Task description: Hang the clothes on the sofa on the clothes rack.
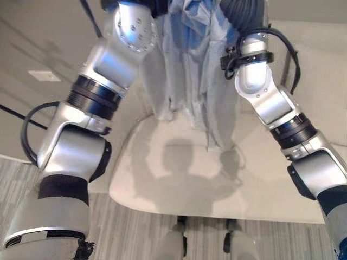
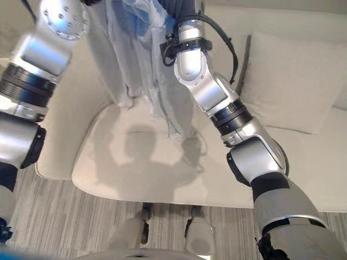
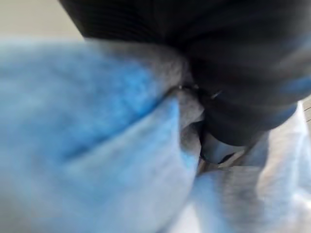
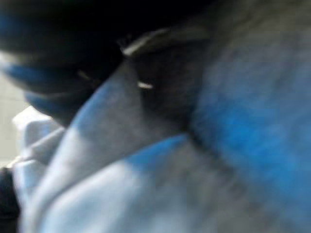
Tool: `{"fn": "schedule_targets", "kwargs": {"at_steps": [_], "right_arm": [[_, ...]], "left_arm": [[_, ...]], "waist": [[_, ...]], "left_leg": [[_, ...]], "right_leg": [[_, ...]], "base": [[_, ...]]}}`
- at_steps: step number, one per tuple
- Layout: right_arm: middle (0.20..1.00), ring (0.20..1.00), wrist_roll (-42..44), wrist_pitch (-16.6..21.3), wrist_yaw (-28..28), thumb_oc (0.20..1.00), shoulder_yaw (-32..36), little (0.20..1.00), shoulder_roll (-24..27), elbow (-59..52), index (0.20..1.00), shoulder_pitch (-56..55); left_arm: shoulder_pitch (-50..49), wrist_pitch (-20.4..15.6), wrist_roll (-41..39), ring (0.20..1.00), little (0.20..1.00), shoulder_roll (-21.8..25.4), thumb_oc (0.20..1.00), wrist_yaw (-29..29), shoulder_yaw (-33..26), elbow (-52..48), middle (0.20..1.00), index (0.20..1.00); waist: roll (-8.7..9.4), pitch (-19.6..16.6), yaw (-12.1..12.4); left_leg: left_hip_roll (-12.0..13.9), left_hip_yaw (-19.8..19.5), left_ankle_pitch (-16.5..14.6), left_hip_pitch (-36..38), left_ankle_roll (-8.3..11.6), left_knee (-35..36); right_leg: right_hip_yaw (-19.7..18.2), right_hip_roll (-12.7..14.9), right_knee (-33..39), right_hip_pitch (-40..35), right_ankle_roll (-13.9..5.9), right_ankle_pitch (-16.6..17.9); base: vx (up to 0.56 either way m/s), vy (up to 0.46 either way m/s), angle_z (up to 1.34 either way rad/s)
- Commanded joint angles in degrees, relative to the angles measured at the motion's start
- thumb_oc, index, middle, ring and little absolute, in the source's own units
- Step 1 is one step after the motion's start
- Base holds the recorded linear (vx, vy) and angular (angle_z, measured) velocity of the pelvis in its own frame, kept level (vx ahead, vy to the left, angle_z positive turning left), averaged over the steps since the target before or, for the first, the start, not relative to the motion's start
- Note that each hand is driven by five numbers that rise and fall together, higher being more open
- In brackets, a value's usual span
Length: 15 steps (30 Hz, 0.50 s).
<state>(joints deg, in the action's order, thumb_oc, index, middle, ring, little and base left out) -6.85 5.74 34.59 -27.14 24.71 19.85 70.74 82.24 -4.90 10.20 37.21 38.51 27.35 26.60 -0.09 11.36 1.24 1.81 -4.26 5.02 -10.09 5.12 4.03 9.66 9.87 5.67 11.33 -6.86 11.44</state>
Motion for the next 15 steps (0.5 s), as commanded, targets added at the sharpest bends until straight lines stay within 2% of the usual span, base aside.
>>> {"fn": "schedule_targets", "kwargs": {"at_steps": [1,8,15], "right_arm": [[0.2,0.2,-1.6,2.4,-0.9,0.2,2.6,0.2,-1.6,5.7,0.2,-7.8],[0.2,0.2,0.2,3.9,-0.1,0.2,4.5,0.2,2.0,6.7,0.2,-8.0],[0.2,0.2,0.7,5.3,1.3,0.2,3.9,0.2,3.4,6.7,0.2,-4.7]], "left_arm": [[-9.2,-2.0,2.3,0.2,0.2,0.2,0.2,0.7,1.8,4.2,0.2,0.2],[-10.9,-2.7,1.6,0.2,0.2,3.9,0.2,0.8,0.5,3.4,0.2,0.2],[-9.4,-3.6,0.2,0.2,0.2,4.2,0.2,1.4,1.5,4.0,0.2,0.2]], "waist": [[0.63,-18.1,2.8],[1.19,-21.5,4.1],[0.67,-21.7,4.9]], "left_leg": [[0.3,4.7,-4.7,4.8,-1.04,1.0],[2.1,2.8,-3.8,5.6,0.59,1.0],[3.3,0.1,-1.7,2.6,1.81,1.0]], "right_leg": [[0.1,2.5,-0.7,-1.6,-6.64,-6.6],[2.9,0.3,-0.7,-5.9,-5.59,-9.1],[5.1,-1.3,-0.7,-5.6,-4.78,-10.0]], "base": [[0.03,-0.069,-0.08],[-0.02,-0.098,0.08],[-0.08,-0.07,0.16]]}}
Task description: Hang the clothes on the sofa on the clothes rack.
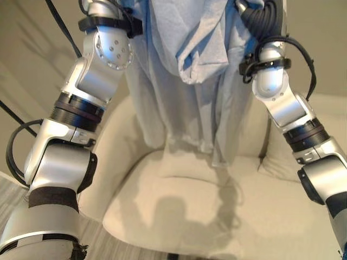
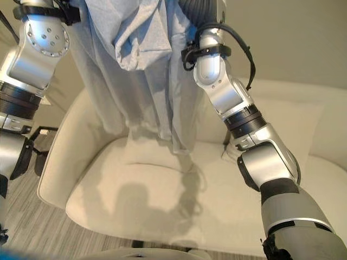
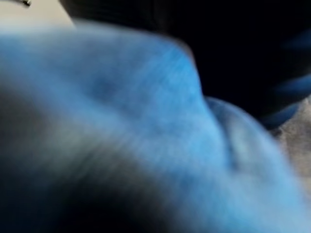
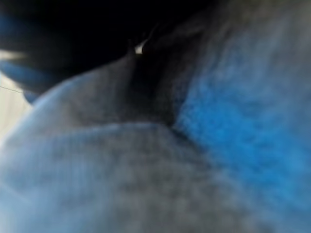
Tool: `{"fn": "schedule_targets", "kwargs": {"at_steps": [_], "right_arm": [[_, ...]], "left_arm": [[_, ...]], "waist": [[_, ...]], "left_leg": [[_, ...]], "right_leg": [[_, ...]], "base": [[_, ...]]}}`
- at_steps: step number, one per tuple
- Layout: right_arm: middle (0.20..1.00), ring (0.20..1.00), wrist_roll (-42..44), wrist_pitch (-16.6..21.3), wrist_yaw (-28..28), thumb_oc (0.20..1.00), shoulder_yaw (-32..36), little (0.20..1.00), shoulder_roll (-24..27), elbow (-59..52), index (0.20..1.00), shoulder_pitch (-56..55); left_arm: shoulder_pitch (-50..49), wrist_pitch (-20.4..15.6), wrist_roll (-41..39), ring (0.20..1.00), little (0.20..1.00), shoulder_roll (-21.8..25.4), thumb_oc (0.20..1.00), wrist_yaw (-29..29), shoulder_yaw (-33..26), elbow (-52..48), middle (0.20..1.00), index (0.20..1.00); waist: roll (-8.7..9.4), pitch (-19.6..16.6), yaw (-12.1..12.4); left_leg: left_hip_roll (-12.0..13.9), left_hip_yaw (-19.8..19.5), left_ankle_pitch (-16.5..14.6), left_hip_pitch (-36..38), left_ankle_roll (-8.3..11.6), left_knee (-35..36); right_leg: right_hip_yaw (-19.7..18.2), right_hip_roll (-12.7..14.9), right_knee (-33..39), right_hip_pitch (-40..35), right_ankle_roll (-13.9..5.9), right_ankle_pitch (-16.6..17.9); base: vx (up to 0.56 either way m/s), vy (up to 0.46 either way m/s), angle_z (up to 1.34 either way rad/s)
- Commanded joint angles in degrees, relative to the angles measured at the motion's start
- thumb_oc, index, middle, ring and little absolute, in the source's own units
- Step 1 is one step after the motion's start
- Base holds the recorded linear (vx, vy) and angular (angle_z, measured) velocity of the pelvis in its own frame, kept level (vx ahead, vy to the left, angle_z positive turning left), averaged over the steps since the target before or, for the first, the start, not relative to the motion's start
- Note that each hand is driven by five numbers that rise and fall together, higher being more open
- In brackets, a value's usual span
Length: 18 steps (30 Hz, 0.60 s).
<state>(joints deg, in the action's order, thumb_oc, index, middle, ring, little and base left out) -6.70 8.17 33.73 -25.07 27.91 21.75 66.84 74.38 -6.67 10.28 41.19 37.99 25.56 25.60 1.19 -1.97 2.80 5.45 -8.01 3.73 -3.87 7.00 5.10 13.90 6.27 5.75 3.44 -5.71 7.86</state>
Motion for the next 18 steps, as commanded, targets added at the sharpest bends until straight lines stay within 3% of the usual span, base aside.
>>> {"fn": "schedule_targets", "kwargs": {"at_steps": [1,6,11,14,18], "right_arm": [[0.2,0.2,0.8,3.2,2.4,0.2,1.3,0.2,0.1,5.1,0.2,0.2],[0.2,0.2,0.5,3.8,2.9,0.2,0.9,0.2,0.1,4.8,0.2,0.9],[0.2,0.2,-0.1,4.0,3.6,0.2,2.1,0.2,0.0,2.5,0.2,-2.2],[0.2,0.2,-0.9,3.4,4.0,0.2,2.8,0.2,1.1,1.5,0.2,-4.7],[0.2,0.2,-2.5,2.1,3.7,0.2,3.3,0.2,2.3,1.1,0.2,-7.1]], "left_arm": [[-1.4,-2.2,-0.1,0.2,0.2,0.7,0.2,2.2,3.0,4.2,0.2,0.2],[-1.1,-2.6,0.0,0.2,0.2,1.6,0.2,2.5,2.5,2.9,0.2,0.2],[-1.2,-2.5,0.9,0.2,0.2,1.7,0.2,2.7,3.5,2.6,0.2,0.2],[-3.0,-2.7,0.7,0.2,0.2,-0.7,0.2,2.8,3.3,2.9,0.2,0.2],[-5.0,-2.8,-0.3,0.2,0.2,-2.6,0.2,2.0,1.3,2.6,0.2,0.2]], "waist": [[-0.77,-8.0,3.9],[-0.11,-6.7,5.1],[2.09,-6.4,4.5],[2.68,-5.9,2.6],[1.61,-6.6,1.7]], "left_leg": [[-0.5,3.6,-0.4,-4.0,-0.02,-0.1],[-0.2,2.6,-0.5,-3.3,0.22,-0.1],[3.1,1.3,-1.8,-0.7,1.58,-0.1],[5.5,0.2,-1.5,0.9,1.78,-0.3],[4.0,-0.8,-3.0,3.8,2.15,-0.1]], "right_leg": [[1.2,2.1,-0.8,2.5,-6.03,-6.0],[1.0,1.7,-0.8,1.4,-6.05,-5.3],[0.1,1.1,-0.8,-3.2,-6.79,-5.9],[-1.7,2.9,-0.8,-7.8,-7.91,-7.0],[-2.7,6.6,-0.8,-7.8,-9.29,-4.1]], "base": [[-0.05,0.016,0.17],[-0.03,0.047,0.08],[0.1,0.138,0.11],[0.17,0.413,0.15],[0.01,0.577,-0.12]]}}
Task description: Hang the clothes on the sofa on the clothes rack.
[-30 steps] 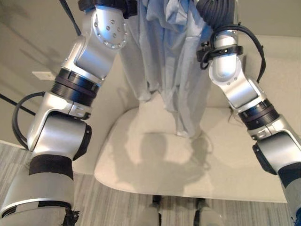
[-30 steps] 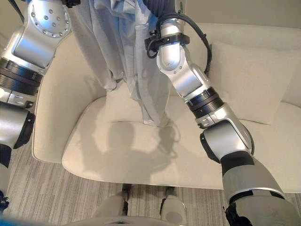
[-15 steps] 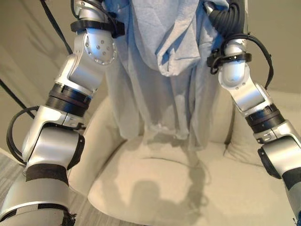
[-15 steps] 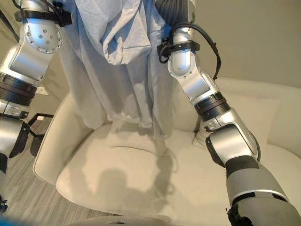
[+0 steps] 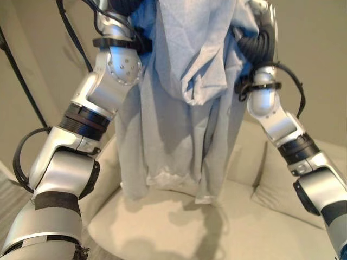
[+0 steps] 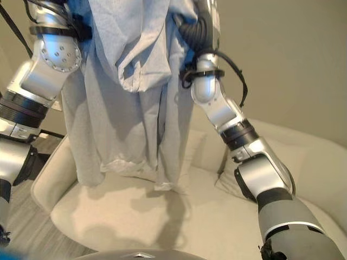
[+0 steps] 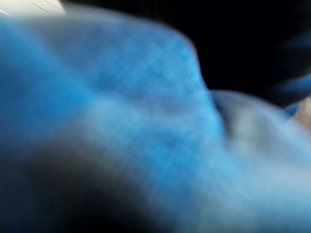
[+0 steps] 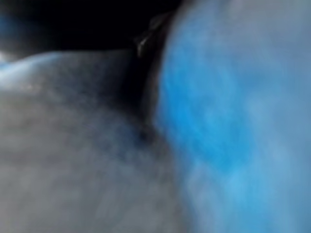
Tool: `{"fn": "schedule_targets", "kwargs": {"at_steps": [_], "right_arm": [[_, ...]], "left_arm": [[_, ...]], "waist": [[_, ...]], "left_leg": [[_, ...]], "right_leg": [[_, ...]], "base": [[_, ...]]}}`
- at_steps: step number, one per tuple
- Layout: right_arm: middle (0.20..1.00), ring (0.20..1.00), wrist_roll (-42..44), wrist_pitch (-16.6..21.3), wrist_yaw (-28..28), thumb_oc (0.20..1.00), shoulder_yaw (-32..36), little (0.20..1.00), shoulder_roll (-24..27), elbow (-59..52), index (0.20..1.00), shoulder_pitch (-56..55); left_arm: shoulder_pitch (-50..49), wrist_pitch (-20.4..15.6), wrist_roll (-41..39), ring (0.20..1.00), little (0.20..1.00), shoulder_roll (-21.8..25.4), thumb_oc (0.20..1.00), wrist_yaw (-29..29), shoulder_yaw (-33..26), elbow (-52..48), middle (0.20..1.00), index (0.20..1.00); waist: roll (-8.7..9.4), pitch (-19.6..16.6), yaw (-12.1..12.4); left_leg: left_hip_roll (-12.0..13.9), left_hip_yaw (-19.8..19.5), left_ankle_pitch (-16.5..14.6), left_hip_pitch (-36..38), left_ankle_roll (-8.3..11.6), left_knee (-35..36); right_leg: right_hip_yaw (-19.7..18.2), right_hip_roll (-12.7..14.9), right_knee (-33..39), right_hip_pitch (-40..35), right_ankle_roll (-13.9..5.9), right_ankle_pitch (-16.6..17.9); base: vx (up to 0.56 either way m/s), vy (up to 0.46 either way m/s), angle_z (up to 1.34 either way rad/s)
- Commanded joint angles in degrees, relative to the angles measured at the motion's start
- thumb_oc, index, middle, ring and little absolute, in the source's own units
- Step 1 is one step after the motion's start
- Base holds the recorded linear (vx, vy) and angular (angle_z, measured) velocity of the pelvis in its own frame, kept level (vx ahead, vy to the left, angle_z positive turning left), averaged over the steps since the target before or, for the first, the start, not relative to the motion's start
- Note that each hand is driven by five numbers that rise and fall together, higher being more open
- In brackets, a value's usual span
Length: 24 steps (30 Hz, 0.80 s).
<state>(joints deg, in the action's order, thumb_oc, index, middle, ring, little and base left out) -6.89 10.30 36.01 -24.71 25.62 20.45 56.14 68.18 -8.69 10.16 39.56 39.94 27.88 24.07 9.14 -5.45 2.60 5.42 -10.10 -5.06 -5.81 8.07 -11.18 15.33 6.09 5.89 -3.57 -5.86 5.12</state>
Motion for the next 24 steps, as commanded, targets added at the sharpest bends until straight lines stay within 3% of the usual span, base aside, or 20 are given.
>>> {"fn": "schedule_targets", "kwargs": {"at_steps": [1,2,3,5,7,11,13,14,17,18,24], "right_arm": [[0.2,0.2,-3.2,-1.0,0.9,0.2,3.6,0.2,1.5,-0.3,0.2,1.0],[0.2,0.2,-3.2,-1.0,0.9,0.2,3.6,0.2,1.4,-0.3,0.2,0.9],[0.2,0.2,-3.6,-1.1,1.0,0.2,3.5,0.2,1.2,0.3,0.2,1.1],[0.2,0.2,-2.9,-1.6,0.3,0.2,3.7,0.2,1.3,0.4,0.2,1.8],[0.2,0.2,-2.5,-2.1,-0.6,0.2,3.8,0.2,2.4,-0.2,0.2,3.0],[0.2,0.2,-1.9,-1.5,-0.8,0.2,3.8,0.2,3.8,0.6,0.2,4.5],[0.2,0.2,-1.9,-1.3,-0.9,0.2,3.6,0.2,4.2,0.6,0.2,4.9],[0.2,0.2,-2.2,-1.1,-0.6,0.2,3.3,0.2,5.0,1.4,0.2,4.9],[0.2,0.2,-1.9,-0.8,-0.7,0.2,2.5,0.2,4.8,2.0,0.2,5.4],[0.2,0.2,-2.3,-0.9,-1.7,0.2,1.4,0.2,5.0,0.7,0.2,5.9],[0.2,0.2,-2.1,-0.8,-1.7,0.2,0.7,0.2,5.8,1.2,0.2,5.6]], "left_arm": [[-3.1,-0.7,0.8,0.2,0.2,0.1,0.2,-0.3,-3.8,0.4,0.2,0.2],[-3.2,-0.6,0.9,0.2,0.2,0.2,0.2,-0.4,-3.9,0.2,0.2,0.2],[-4.0,-0.5,1.4,0.2,0.2,1.2,0.2,-0.5,-4.7,-0.7,0.2,0.2],[-2.9,0.2,2.5,0.2,0.2,2.3,0.2,-0.7,-4.1,-0.8,0.2,0.2],[-2.0,0.6,3.1,0.2,0.2,2.6,0.2,-1.6,-3.1,-0.9,0.2,0.2],[-0.9,0.1,2.0,0.2,0.2,2.6,0.2,-2.2,-2.5,0.0,0.2,0.2],[-0.8,0.1,1.8,0.2,0.2,2.7,0.2,-2.2,-2.4,0.4,0.2,0.2],[-1.4,0.1,1.7,0.2,0.2,3.0,0.2,-2.1,-2.7,0.9,0.2,0.2],[-0.9,0.2,1.6,0.2,0.2,3.2,0.2,-2.4,-2.3,2.0,0.2,0.2],[-0.9,-0.1,1.6,0.2,0.2,3.3,0.2,-2.1,-2.4,1.7,0.2,0.2],[-0.6,-0.4,1.7,0.2,0.2,1.5,0.2,-1.4,-2.1,1.6,0.2,0.2]], "waist": [[-6.69,-2.1,3.2],[-6.66,-2.3,3.4],[-6.71,-1.9,4.1],[-6.24,-1.0,4.1],[-5.75,0.1,4.2],[-4.13,0.0,5.8],[-3.73,-0.3,6.3],[-3.09,-0.2,7.1],[-3.6,-0.3,7.2],[-5.54,-0.2,6.7],[-6.68,1.9,5.2]], "left_leg": [[-0.2,2.4,4.7,7.8,-0.74,16.2],[-0.2,2.7,4.3,7.9,-0.8,16.2],[-1.9,3.0,4.3,8.3,-1.65,16.2],[-3.6,3.4,4.2,8.8,-3.01,16.2],[-5.0,4.5,4.7,8.6,-4.47,16.1],[-7.8,7.1,7.0,5.6,-5.97,15.3],[-8.4,7.9,7.6,4.6,-6.02,14.8],[-9.4,9.1,8.2,4.0,-6.06,14.2],[-9.3,9.5,8.0,3.6,-5.8,13.9],[-9.1,9.1,7.9,2.5,-5.88,13.4],[-8.7,6.5,8.3,-1.8,-4.72,9.9]], "right_leg": [[-3.7,12.1,-1.1,4.1,-9.14,6.0],[-3.9,12.1,-1.0,4.1,-9.14,5.7],[-1.8,12.6,-1.2,4.5,-9.14,5.9],[-2.3,11.0,-3.6,5.3,-8.51,4.1],[-3.5,6.6,-6.2,4.5,-6.62,0.1],[-1.7,-0.9,-7.2,1.2,-3.66,-6.0],[-1.6,-2.3,-6.4,0.5,-3.18,-6.6],[-1.3,-3.6,-3.1,-0.8,-1.93,-7.0],[-2.4,-3.7,-0.9,-0.4,-2.38,-7.0],[-4.0,-3.4,-0.9,1.5,-3.14,-5.8],[-4.2,-2.0,-0.9,2.5,-3.29,-5.3]], "base": [[-0.21,0.847,-0.35],[-0.25,0.8,-1.13],[-0.06,0.335,-1.04],[-0.15,0.443,-0.64],[-0.2,0.352,-0.65],[-0.18,0.166,-0.04],[-0.1,0.062,-0.13],[-0.04,0.017,-0.17],[-0.04,0.014,-0.16],[-0.06,0.05,-0.13],[-0.09,0.115,0.24]]}}
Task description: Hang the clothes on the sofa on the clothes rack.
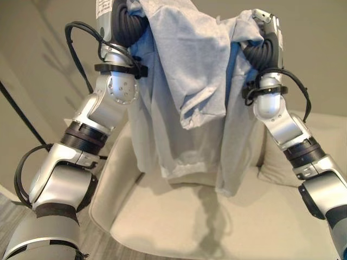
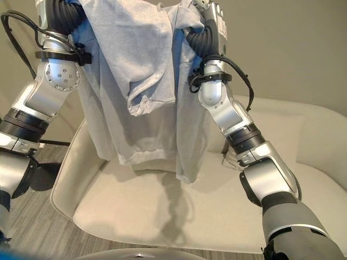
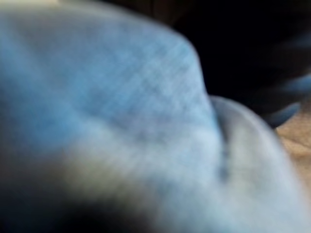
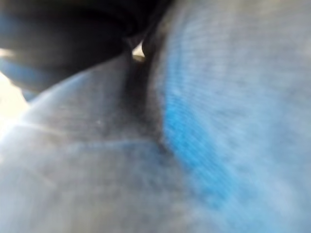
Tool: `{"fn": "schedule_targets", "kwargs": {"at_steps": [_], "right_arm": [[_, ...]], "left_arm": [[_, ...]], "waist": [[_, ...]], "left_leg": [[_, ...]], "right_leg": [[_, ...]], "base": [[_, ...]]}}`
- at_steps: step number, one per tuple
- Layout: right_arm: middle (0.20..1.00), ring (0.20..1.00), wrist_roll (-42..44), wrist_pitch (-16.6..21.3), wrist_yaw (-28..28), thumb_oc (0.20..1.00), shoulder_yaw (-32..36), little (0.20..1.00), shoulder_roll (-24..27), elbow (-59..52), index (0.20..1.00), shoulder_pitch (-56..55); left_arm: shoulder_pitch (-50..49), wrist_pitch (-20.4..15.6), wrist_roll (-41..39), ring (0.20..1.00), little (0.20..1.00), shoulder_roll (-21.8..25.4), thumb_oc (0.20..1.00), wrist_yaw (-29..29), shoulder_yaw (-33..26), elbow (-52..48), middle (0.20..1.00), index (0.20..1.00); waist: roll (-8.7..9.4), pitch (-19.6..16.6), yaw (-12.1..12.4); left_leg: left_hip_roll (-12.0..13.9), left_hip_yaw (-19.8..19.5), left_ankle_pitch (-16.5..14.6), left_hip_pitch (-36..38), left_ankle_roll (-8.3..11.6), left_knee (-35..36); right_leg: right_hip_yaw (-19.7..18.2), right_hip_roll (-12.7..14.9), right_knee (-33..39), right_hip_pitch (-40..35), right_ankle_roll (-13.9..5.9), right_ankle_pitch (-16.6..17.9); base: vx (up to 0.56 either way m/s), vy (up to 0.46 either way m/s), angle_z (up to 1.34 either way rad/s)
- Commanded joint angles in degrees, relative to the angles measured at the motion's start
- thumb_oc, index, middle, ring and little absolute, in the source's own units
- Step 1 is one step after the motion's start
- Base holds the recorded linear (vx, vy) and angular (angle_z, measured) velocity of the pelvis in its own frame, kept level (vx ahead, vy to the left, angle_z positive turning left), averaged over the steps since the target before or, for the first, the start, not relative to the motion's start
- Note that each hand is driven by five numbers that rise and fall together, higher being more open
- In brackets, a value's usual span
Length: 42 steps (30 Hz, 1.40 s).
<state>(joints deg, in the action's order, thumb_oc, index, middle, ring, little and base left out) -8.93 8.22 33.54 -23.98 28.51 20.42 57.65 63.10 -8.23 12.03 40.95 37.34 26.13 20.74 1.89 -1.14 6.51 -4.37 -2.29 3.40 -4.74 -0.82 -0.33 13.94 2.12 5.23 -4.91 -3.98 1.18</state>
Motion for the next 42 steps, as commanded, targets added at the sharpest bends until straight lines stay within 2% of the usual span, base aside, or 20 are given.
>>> {"fn": "schedule_targets", "kwargs": {"at_steps": [1,5,6,7,9,10,11,12,14,17,20,21,22,23,25,27,30,34,39,42], "right_arm": [[0.2,0.2,-0.1,1.2,0.8,0.2,-0.2,0.2,3.3,1.3,0.2,4.3],[0.2,0.2,-0.1,1.5,1.6,0.2,0.4,0.2,4.8,1.5,0.2,4.4],[0.2,0.2,-0.1,1.5,2.0,0.2,1.1,0.2,5.2,0.9,0.2,3.1],[0.2,0.2,-0.1,1.5,2.0,0.2,1.1,0.2,5.2,0.8,0.2,2.9],[0.2,0.2,-0.4,1.7,3.0,0.2,2.4,0.2,6.6,0.6,0.2,-0.8],[0.2,0.2,-0.6,1.5,2.7,0.2,2.0,0.2,6.5,0.8,0.2,-1.2],[0.2,0.2,-1.3,0.8,1.7,0.2,2.8,0.2,7.8,1.1,0.2,-1.8],[0.2,0.2,-2.3,-0.4,1.1,0.2,4.0,0.2,6.5,-0.4,0.2,-4.2],[0.2,0.2,-2.3,-0.2,1.6,0.2,4.2,0.2,3.1,-0.8,0.2,-5.4],[0.2,0.2,-1.2,-0.5,1.3,0.2,4.9,0.2,2.0,0.1,0.2,-5.3],[0.2,0.2,-1.1,-0.3,1.2,0.2,5.4,0.2,2.9,0.3,0.2,-4.2],[0.2,0.2,-1.1,-0.3,1.2,0.2,5.4,0.2,2.9,0.4,0.2,-4.1],[0.2,0.2,-1.1,0.0,0.6,0.2,4.9,0.2,3.3,0.1,0.2,-3.1],[0.2,0.2,-1.1,0.0,0.6,0.2,4.9,0.2,3.4,0.2,0.2,-3.1],[0.2,0.2,-0.3,0.4,0.5,0.2,4.4,0.2,3.9,0.8,0.2,-2.5],[0.2,0.2,-0.5,0.8,1.0,0.2,4.0,0.2,4.8,1.3,0.2,-1.9],[0.2,0.2,-0.6,0.7,0.5,0.2,3.1,0.2,4.8,1.5,0.2,-0.9],[0.2,0.2,-0.8,0.2,0.0,0.2,2.6,0.2,4.2,1.8,0.2,-0.5],[0.2,0.2,-0.5,0.0,0.0,0.2,2.4,0.2,4.0,2.2,0.2,-0.2],[0.2,0.2,0.0,0.4,0.7,0.2,2.7,0.2,5.4,2.3,0.2,-0.2]], "left_arm": [[4.7,-0.9,-0.3,0.2,0.2,0.0,0.2,1.3,-0.2,5.1,0.2,0.2],[4.3,-1.2,-1.3,0.2,0.2,-0.5,0.2,1.8,-0.6,5.5,0.2,0.2],[3.7,-1.2,-1.4,0.2,0.2,-0.8,0.2,1.8,-0.7,5.4,0.2,0.2],[3.6,-1.2,-1.4,0.2,0.2,-0.9,0.2,1.9,-0.7,5.4,0.2,0.2],[1.2,-1.7,-1.8,0.2,0.2,-3.5,0.2,1.2,-0.1,4.9,0.2,0.2],[0.5,-1.6,-2.1,0.2,0.2,-3.6,0.2,1.1,-0.8,4.5,0.2,0.2],[0.6,-1.7,-2.6,0.2,0.2,-4.1,0.2,-0.2,-1.1,4.5,0.2,0.2],[-1.4,-1.7,-2.9,0.2,0.2,-4.1,0.2,-0.7,-2.5,2.6,0.2,0.2],[-3.5,-1.5,-2.3,0.2,0.2,-3.8,0.2,-0.2,-3.5,1.4,0.2,0.2],[-3.4,-0.5,-0.6,0.2,0.2,-2.2,0.2,-0.4,-3.3,0.6,0.2,0.2],[-2.8,-0.3,0.8,0.2,0.2,-2.0,0.2,-1.4,-2.8,0.4,0.2,0.2],[-2.7,-0.3,0.8,0.2,0.2,-2.0,0.2,-1.4,-2.8,0.5,0.2,0.2],[-2.0,-0.1,0.6,0.2,0.2,-2.8,0.2,-1.4,-2.8,1.0,0.2,0.2],[-1.9,-0.1,0.6,0.2,0.2,-2.8,0.2,-1.4,-2.7,1.1,0.2,0.2],[-1.0,-0.2,0.6,0.2,0.2,-3.3,0.2,-1.5,-2.0,2.0,0.2,0.2],[-0.1,-0.3,1.2,0.2,0.2,-3.5,0.2,-1.7,-1.4,2.5,0.2,0.2],[0.0,-0.2,1.1,0.2,0.2,-3.7,0.2,-1.8,-1.3,3.4,0.2,0.2],[0.4,0.1,1.5,0.2,0.2,-3.6,0.2,-1.9,-0.8,3.5,0.2,0.2],[1.4,0.1,1.2,0.2,0.2,-3.5,0.2,-1.6,-0.2,3.9,0.2,0.2],[2.1,-0.2,1.2,0.2,0.2,-3.7,0.2,-1.5,0.6,3.9,0.2,0.2]], "waist": [[0.75,-2.1,1.2],[1.94,-1.0,0.1],[2.31,-1.2,-0.4],[2.24,-1.2,-0.3],[1.66,-2.3,-1.5],[0.49,-2.7,-1.4],[-0.33,-4.5,-1.3],[0.3,-4.8,-1.7],[1.02,-3.8,-0.6],[1.32,-2.9,-0.4],[1.47,-2.6,-0.6],[1.51,-2.6,-0.6],[2.38,-2.5,-0.2],[2.39,-2.4,-0.2],[3.45,-2.8,-0.1],[3.67,-2.6,-0.1],[2.53,-3.2,-0.9],[1.34,-4.3,-1.7],[1.28,-3.4,-2.1],[1.61,-1.5,-2.9]], "left_leg": [[1.9,-1.4,-0.1,-3.6,4.46,-0.9],[7.3,-1.8,1.1,-6.6,5.34,0.6],[11.0,-2.2,2.4,-6.3,5.41,2.5],[11.2,-2.1,2.6,-5.8,5.53,3.1],[18.1,-3.9,5.4,-4.5,7.79,4.7],[19.3,-4.9,5.6,-1.9,9.14,5.1],[19.1,-6.1,4.7,0.4,11.02,5.3],[17.2,-5.0,1.2,2.2,11.1,5.3],[13.7,-2.7,-1.4,5.1,9.24,4.9],[9.7,-1.9,-2.1,6.2,7.0,5.0],[6.7,-0.8,-1.6,5.6,4.88,4.7],[6.6,-0.9,-1.3,5.4,4.89,4.8],[4.0,-1.4,-0.6,4.8,3.76,4.4],[4.0,-1.4,-0.4,4.6,3.77,4.3],[2.5,-1.3,-0.3,3.6,3.75,3.3],[1.4,-1.1,-0.3,3.3,3.47,2.7],[1.4,-0.4,-0.9,4.3,3.44,3.0],[1.7,0.1,-0.9,4.9,3.26,4.0],[1.3,-0.8,-2.1,3.2,2.82,1.2],[1.8,-2.0,-2.8,-0.6,3.83,-3.0]], "right_leg": [[-3.2,2.5,-0.2,3.8,-5.3,-1.1],[-4.6,4.7,-0.3,3.6,-6.33,-0.7],[-5.3,5.3,-1.5,3.0,-6.69,-1.6],[-5.4,5.2,-1.9,3.0,-6.62,-1.8],[-5.6,8.1,-5.4,0.8,-8.47,-4.5],[-5.6,9.0,-6.5,0.8,-8.96,-4.3],[-5.1,12.3,-6.2,1.2,-11.02,-1.7],[-5.6,16.0,-6.4,2.7,-11.02,3.3],[-5.1,20.6,-6.1,5.0,-11.02,13.1],[-4.5,19.0,-4.6,5.7,-10.88,10.1],[-4.7,12.7,-6.4,4.8,-8.29,3.1],[-4.7,12.7,-6.6,5.1,-8.21,3.2],[-4.4,4.6,-7.7,4.2,-5.43,-2.0],[-4.3,4.6,-7.7,4.3,-5.37,-1.8],[-3.7,1.2,-5.5,3.0,-4.41,-2.9],[-4.2,-0.4,-2.4,3.0,-3.28,-3.0],[-4.2,0.2,-0.2,3.3,-4.36,-0.3],[-4.1,0.8,-0.2,3.9,-5.12,0.3],[-3.7,1.8,-0.2,3.8,-5.45,1.0],[-3.1,2.4,-0.2,3.7,-5.29,0.3]], "base": [[-0.04,0.122,0.31],[-0.03,0.308,0.05],[0.04,0.355,0.01],[0.1,0.546,0.0],[0.13,0.858,0.05],[0.03,1.174,-0.19],[-0.09,1.176,-0.36],[-0.12,1.152,-0.36],[-0.19,0.754,0.01],[-0.16,0.59,-0.54],[-0.1,0.407,0.45],[-0.13,0.384,0.65],[-0.1,0.258,0.38],[-0.12,0.318,0.33],[-0.05,0.096,0.25],[-0.03,0.098,-0.04],[0.04,0.062,0.11],[0.05,0.007,0.2],[0.03,-0.001,0.38],[-0.08,0.067,0.3]]}}
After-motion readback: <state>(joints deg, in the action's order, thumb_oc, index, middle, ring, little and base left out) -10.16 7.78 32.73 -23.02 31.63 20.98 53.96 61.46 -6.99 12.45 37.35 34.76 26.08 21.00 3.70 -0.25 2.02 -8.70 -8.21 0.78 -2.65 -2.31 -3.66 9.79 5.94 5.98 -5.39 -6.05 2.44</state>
